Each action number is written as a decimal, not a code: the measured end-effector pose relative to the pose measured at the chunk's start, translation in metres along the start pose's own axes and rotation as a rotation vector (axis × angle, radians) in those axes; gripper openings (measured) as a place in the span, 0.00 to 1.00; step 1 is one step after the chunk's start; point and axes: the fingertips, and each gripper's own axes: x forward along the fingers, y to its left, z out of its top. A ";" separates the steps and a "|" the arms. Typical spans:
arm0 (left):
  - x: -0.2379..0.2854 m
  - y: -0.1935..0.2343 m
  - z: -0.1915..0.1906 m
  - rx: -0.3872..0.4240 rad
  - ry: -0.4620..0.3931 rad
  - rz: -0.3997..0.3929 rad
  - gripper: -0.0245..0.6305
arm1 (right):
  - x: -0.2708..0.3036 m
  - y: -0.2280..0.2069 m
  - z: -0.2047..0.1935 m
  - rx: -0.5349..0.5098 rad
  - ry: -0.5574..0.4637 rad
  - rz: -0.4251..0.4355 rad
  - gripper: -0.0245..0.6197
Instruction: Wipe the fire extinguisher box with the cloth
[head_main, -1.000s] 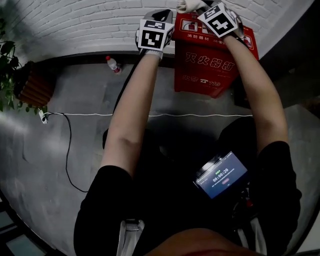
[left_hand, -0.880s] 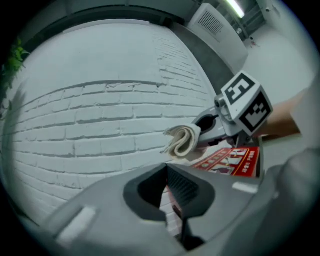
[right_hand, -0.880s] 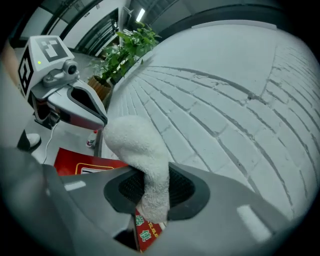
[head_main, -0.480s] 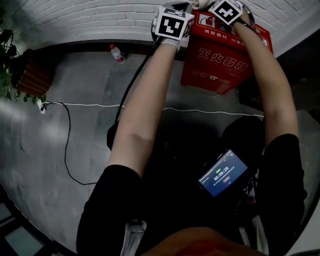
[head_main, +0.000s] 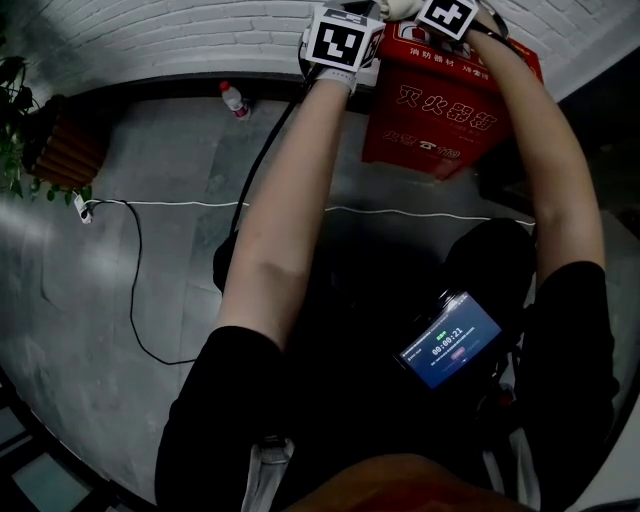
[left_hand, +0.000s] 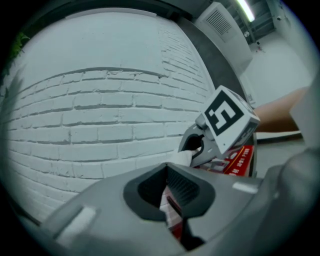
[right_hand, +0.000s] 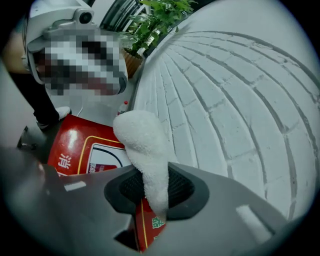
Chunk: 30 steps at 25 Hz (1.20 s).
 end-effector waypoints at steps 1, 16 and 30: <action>-0.003 -0.003 0.000 0.002 0.004 -0.007 0.04 | -0.003 0.004 0.000 -0.006 0.004 0.010 0.18; -0.037 -0.045 0.003 0.055 0.010 -0.036 0.04 | -0.050 0.074 -0.002 -0.077 0.029 0.144 0.18; -0.052 -0.073 0.003 0.154 0.018 -0.025 0.04 | -0.083 0.111 0.000 -0.171 -0.017 0.129 0.18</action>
